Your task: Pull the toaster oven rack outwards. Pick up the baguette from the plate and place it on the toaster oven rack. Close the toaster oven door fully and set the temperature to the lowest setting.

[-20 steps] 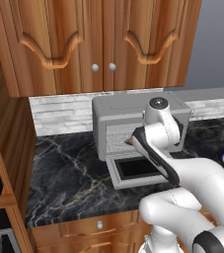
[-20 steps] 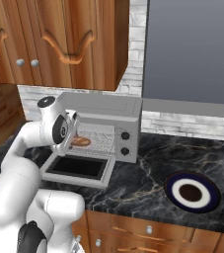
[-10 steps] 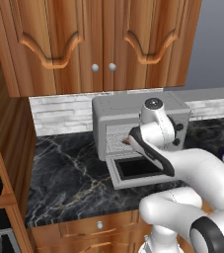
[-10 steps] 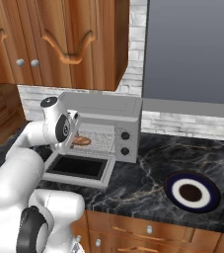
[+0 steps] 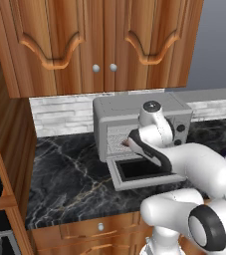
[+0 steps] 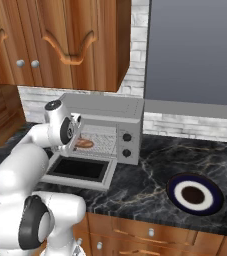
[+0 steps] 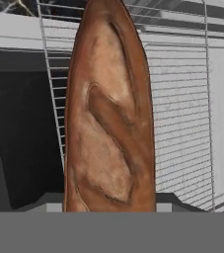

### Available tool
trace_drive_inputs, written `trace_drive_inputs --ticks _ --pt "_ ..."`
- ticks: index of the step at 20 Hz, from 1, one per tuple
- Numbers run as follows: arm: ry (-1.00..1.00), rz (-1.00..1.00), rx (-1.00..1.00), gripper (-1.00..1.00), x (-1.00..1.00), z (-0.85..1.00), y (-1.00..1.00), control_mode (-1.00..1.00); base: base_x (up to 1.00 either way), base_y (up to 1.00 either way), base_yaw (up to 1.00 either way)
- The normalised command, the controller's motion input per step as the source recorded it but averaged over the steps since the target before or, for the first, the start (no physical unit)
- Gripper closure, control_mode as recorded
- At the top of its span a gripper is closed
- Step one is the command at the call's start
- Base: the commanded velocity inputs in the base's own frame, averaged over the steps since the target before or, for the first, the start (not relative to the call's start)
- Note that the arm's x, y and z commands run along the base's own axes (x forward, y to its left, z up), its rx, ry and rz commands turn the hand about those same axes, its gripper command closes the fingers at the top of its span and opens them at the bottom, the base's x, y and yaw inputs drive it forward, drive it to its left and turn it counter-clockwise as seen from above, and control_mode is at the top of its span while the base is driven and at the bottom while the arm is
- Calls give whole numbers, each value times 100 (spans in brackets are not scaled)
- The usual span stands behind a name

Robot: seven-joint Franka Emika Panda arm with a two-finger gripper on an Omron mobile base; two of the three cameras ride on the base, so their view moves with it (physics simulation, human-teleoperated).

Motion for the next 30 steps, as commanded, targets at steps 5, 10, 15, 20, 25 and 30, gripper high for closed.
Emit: trace_drive_inputs --ticks 5,10,15,20,25,30 --pt "0 0 0 100 19 -15 0 -100 0 0 0" --pt "0 0 0 100 21 -18 0 -100 0 0 0" --pt "0 0 0 100 22 -19 0 -100 0 0 0" --pt "0 0 0 100 24 -21 0 -100 0 0 0" --pt "0 1 0 100 19 -18 0 -100 0 0 0" --pt "0 0 3 -100 0 -1 0 -100 0 0 0"
